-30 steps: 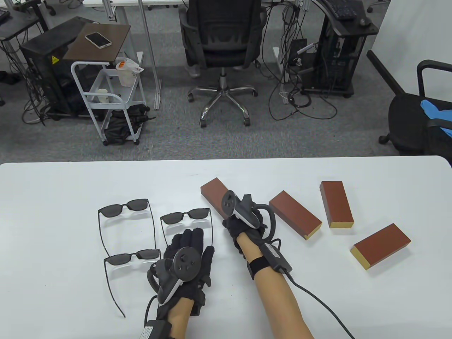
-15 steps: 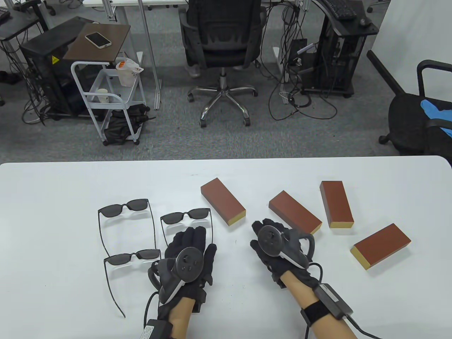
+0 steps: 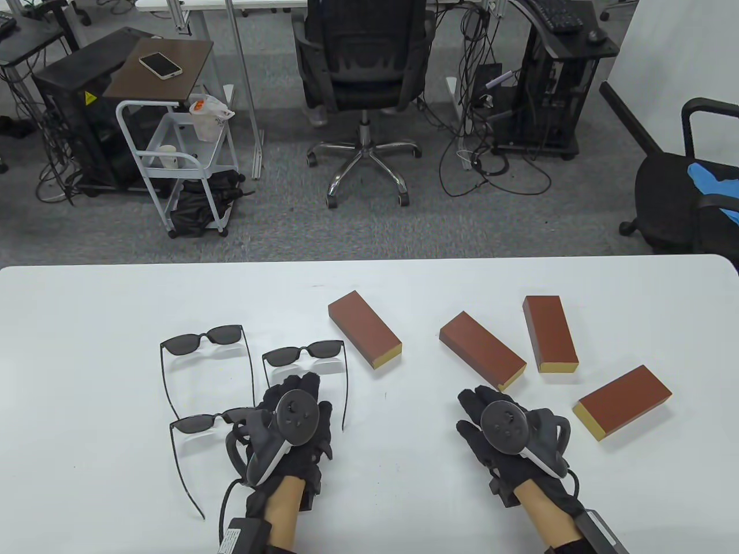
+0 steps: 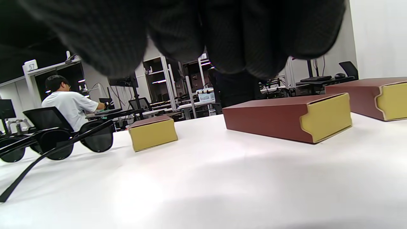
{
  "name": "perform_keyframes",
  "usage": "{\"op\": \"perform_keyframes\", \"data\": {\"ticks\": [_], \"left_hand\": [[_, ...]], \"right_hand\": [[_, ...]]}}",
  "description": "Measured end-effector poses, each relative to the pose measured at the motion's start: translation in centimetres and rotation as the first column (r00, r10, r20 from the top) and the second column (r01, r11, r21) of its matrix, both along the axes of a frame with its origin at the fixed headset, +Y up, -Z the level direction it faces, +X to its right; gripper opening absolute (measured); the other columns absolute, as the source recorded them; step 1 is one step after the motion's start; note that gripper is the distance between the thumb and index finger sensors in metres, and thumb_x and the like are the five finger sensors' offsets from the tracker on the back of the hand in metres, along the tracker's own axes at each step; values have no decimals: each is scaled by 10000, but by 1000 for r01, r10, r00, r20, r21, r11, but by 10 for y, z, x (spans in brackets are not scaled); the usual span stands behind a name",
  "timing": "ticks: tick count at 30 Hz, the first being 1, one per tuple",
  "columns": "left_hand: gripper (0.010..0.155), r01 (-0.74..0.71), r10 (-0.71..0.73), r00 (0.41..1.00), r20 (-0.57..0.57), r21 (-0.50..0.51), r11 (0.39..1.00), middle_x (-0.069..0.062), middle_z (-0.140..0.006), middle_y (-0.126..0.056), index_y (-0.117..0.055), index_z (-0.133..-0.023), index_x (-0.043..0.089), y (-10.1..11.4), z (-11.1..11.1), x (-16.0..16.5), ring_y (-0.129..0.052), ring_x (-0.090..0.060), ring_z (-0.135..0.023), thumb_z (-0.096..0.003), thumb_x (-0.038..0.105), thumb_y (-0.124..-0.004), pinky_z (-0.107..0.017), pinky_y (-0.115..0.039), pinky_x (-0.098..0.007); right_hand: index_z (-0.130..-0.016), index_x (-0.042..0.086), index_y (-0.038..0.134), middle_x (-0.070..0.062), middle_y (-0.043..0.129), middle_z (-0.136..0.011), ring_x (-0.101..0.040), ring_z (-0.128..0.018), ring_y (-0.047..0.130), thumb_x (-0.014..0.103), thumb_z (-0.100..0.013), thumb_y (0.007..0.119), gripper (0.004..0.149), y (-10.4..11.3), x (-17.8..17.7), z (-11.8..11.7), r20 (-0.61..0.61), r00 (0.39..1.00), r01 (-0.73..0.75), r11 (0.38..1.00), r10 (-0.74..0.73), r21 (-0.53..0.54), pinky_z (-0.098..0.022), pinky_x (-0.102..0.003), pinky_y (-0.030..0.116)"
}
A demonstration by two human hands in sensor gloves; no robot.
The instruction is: Slide to open storage boxes and store sunglasses
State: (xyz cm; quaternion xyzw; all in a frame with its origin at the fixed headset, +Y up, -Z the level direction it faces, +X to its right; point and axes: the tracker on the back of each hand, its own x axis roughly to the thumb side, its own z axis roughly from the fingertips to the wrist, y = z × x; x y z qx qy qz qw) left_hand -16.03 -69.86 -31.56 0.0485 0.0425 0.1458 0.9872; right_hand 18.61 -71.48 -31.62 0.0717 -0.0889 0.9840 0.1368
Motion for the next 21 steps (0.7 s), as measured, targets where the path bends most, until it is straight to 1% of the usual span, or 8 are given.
{"op": "perform_keyframes", "data": {"ticks": [1, 2, 5, 6, 8, 12, 17, 21], "left_hand": [[591, 16, -16, 1000, 4, -41, 999, -46, -1056, -774, -760, -1001, 303, 0, -3, -4, -776, -370, -945, -438, 452, -856, -638, -674, -596], [591, 67, -66, 998, 10, -79, 995, -38, -1068, -759, -752, -1006, 312, 0, -5, -10, -762, -363, -960, -440, 446, -857, -649, -664, -598], [593, 153, -150, 988, 33, -127, 980, -34, -1073, -753, -758, -1001, 315, 1, -12, -34, -758, -356, -970, -429, 414, -875, -654, -665, -597], [596, 173, -171, 985, 23, -144, 974, -32, -1074, -751, -758, -1002, 317, 0, -13, -41, -753, -355, -975, -426, 405, -883, -658, -659, -600], [603, 219, -221, 975, 13, -196, 956, -29, -1081, -742, -761, -998, 317, -1, -17, -59, -743, -352, -986, -416, 382, -904, -666, -651, -607], [630, 329, -352, 936, -28, -294, 897, -17, -1086, -732, -758, -997, 326, -3, -21, -97, -737, -339, -996, -395, 360, -940, -674, -651, -603], [627, 374, -434, 895, -100, -361, 855, -5, -1087, -726, -760, -989, 332, -8, -24, -124, -734, -329, -1000, -391, 330, -947, -676, -650, -600], [587, 398, -465, 880, -101, -380, 835, 21, -1062, -764, -785, -965, 343, -17, -27, -131, -766, -308, -982, -399, 306, -937, -666, -669, -587]], "right_hand": [[-816, 270, 789, -124, 795, -907, -398, -780, 845, 458, -316, 862, 538, 0, 1, -1, -4, 1000, -1, 1000, 1, -10, -579, -510, 746], [-815, 270, 790, -125, 796, -906, -399, -779, 845, 457, -316, 863, 538, -1, 3, -2, -5, 1000, -9, 1000, 9, -26, -579, -510, 746], [-816, 271, 790, -122, 795, -909, -398, -782, 844, 454, -315, 865, 539, -1, 6, -2, 1, 999, -41, 999, 41, -25, -581, -510, 745], [-816, 271, 790, -123, 794, -910, -397, -783, 844, 453, -315, 866, 539, -1, 7, -2, 2, 999, -45, 999, 45, -26, -583, -509, 744], [-817, 271, 788, -121, 793, -911, -396, -786, 842, 451, -314, 868, 540, 0, 10, -2, 13, 999, -48, 999, 48, -26, -585, -508, 743], [-819, 268, 789, -125, 792, -911, -399, -785, 841, 445, -314, 871, 542, 0, 14, -3, 23, 999, -36, 999, 37, -33, -585, -510, 741], [-819, 270, 788, -124, 789, -913, -398, -787, 839, 439, -312, 874, 540, 0, 16, -4, 33, 999, -38, 998, 39, -42, -587, -509, 741], [-819, 271, 787, -123, 790, -912, -397, -785, 842, 438, -313, 873, 540, 0, 16, -4, 35, 999, -41, 998, 42, -46, -585, -507, 743]]}}
